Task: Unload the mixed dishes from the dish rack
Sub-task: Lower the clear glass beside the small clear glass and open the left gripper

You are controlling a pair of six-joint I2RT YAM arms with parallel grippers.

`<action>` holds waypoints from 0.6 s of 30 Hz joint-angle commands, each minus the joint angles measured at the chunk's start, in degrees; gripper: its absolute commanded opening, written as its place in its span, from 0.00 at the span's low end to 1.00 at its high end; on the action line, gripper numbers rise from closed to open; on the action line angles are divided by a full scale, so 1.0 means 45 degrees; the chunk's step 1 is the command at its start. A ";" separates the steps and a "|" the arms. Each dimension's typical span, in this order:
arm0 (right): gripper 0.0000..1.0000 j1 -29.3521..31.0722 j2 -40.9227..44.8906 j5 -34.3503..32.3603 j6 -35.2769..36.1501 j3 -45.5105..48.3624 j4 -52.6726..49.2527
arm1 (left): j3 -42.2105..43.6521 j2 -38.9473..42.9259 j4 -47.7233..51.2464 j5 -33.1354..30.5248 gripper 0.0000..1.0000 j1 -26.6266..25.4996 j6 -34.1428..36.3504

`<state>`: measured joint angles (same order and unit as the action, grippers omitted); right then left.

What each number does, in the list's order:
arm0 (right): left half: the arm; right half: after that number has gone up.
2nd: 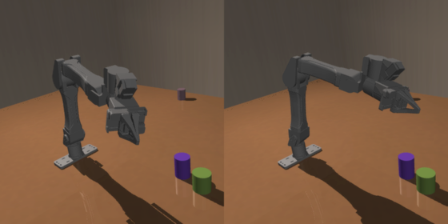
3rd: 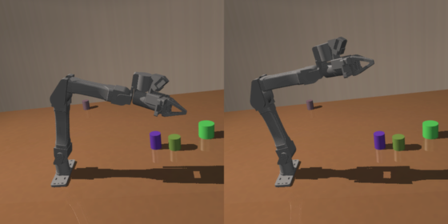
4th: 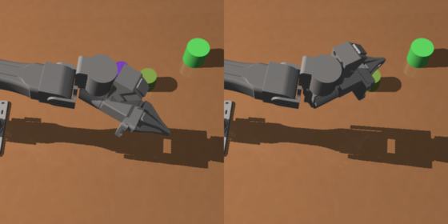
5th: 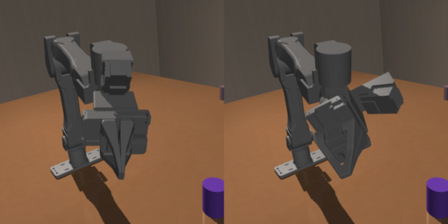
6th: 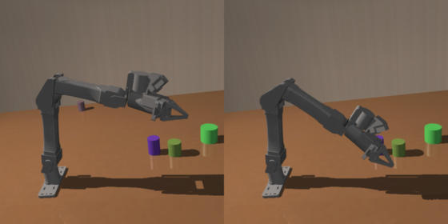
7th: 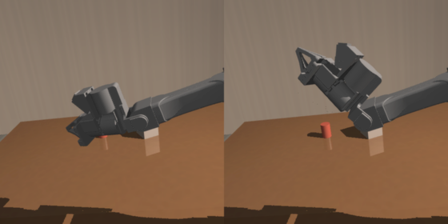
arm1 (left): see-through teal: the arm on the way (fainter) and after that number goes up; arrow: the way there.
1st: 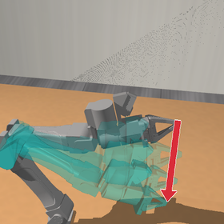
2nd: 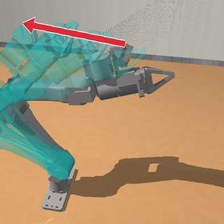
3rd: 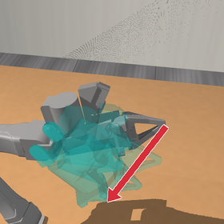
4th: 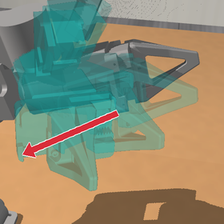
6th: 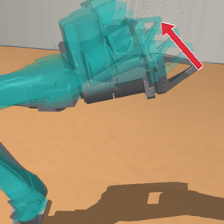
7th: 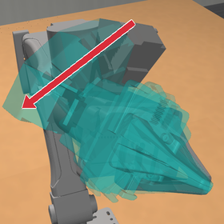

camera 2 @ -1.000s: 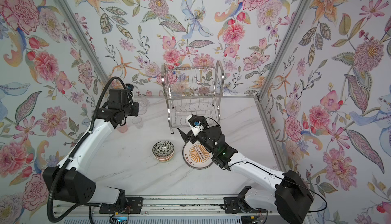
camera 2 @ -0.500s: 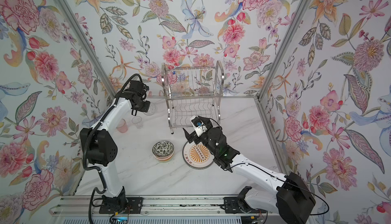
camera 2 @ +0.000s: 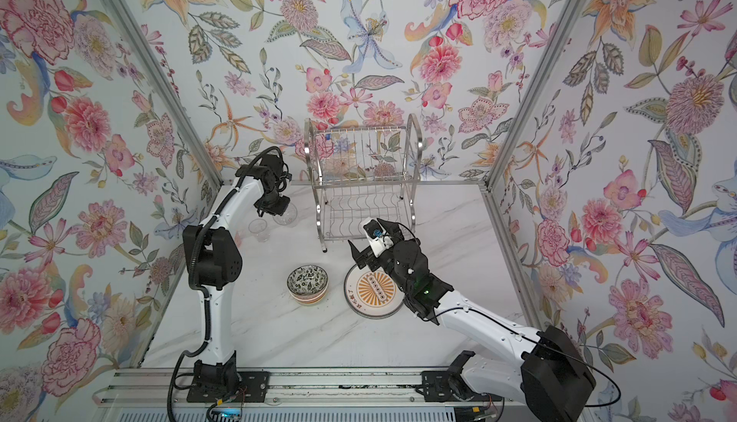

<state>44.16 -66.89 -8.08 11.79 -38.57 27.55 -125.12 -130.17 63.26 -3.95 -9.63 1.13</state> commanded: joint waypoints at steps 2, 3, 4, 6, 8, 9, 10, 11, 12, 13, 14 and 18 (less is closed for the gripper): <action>0.99 -0.0056 0.0229 -0.0184 -0.0022 -0.0062 -0.0242 | -0.0691 -0.0347 0.0310 -0.0383 0.00 0.0129 -0.0004; 0.99 -0.0048 0.0222 -0.0194 -0.0052 -0.0082 -0.0263 | -0.0645 -0.0406 0.0224 -0.0373 0.00 0.0128 -0.0052; 0.99 -0.0048 0.0185 -0.0197 -0.0062 -0.0082 -0.0280 | -0.0621 -0.0457 0.0163 -0.0271 0.00 0.0128 -0.0055; 0.99 -0.0020 0.0197 -0.0207 -0.0047 -0.0116 -0.0333 | -0.0611 -0.0612 0.0232 -0.0135 0.00 0.0120 -0.0035; 0.99 -0.0022 0.0232 -0.0270 -0.0028 -0.0155 -0.0418 | -0.0596 -0.0731 0.0348 -0.0006 0.00 0.0123 0.0032; 0.99 -0.0024 0.0238 -0.0312 -0.0023 -0.0141 -0.0417 | -0.0590 -0.0788 0.0401 0.0023 0.00 0.0128 0.0076; 0.99 -0.0011 0.0275 -0.0352 -0.0023 -0.0141 -0.0436 | -0.0622 -0.0853 0.0477 -0.0010 0.00 0.0128 0.0117; 0.99 -0.0020 0.0282 -0.0368 -0.0023 -0.0122 -0.0439 | -0.0647 -0.0895 0.0560 -0.0001 0.00 0.0128 0.0178; 0.99 -0.0016 0.0285 -0.0373 -0.0004 -0.0102 -0.0439 | -0.0619 -0.0917 0.0622 0.0008 0.00 0.0130 0.0262; 0.99 -0.0014 0.0278 -0.0373 -0.0003 -0.0098 -0.0449 | -0.0589 -0.0917 0.0629 -0.0030 0.00 0.0128 0.0308; 0.99 -0.0007 0.0263 -0.0373 -0.0003 -0.0121 -0.0453 | -0.0576 -0.0927 0.0643 -0.0056 0.00 0.0133 0.0340; 0.99 -0.0001 0.0274 -0.0422 -0.0022 -0.0160 -0.0478 | -0.0578 -0.1012 0.0674 -0.0034 0.00 0.0128 0.0416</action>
<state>44.16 -66.74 -8.67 11.79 -38.57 26.11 -126.21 -134.30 64.90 -4.51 -9.47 2.02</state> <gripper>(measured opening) 0.988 0.097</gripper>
